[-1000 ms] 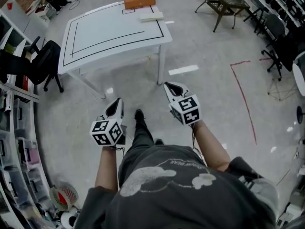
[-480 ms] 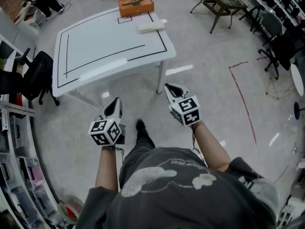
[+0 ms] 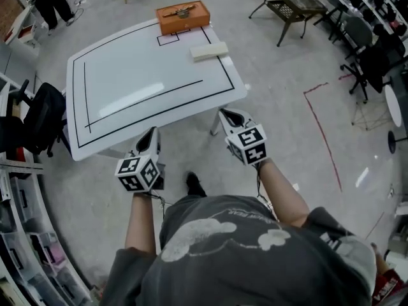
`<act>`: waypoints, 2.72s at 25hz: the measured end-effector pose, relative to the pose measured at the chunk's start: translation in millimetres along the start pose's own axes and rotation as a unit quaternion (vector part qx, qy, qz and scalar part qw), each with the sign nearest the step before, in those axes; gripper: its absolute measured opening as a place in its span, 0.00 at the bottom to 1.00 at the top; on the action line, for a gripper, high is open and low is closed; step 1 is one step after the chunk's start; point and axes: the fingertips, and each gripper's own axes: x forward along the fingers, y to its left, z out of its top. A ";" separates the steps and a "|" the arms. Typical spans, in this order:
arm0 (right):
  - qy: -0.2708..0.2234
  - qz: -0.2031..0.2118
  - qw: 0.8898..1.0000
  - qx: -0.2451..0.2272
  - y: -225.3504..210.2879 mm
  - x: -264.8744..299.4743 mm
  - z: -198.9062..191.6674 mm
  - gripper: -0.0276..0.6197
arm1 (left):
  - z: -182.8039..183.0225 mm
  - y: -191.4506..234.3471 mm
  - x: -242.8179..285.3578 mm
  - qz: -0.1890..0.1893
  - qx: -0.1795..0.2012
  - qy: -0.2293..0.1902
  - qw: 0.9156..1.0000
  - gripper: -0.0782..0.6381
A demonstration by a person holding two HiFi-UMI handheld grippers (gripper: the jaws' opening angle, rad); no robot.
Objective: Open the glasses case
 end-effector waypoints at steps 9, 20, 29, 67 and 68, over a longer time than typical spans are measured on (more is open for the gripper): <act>-0.009 -0.050 0.999 0.001 -22.5 40.9 33.1 0.04 | 22.7 32.6 48.4 -0.044 0.007 0.015 0.999 0.11; -0.005 -0.097 0.995 0.019 -84.0 48.8 28.6 0.06 | 23.2 26.1 76.2 -0.057 0.002 0.030 0.998 0.11; 0.003 -0.060 0.998 0.020 -146.0 86.9 32.8 0.28 | 44.3 0.9 135.8 -0.048 0.039 0.042 0.997 0.11; 0.086 0.111 0.987 -0.080 -253.3 237.0 29.4 0.49 | 28.8 -3.6 359.7 0.051 0.025 0.170 0.984 0.11; 0.086 0.112 0.987 -0.082 -253.8 238.0 29.2 0.49 | 27.0 -2.8 360.4 0.054 0.024 0.174 0.983 0.11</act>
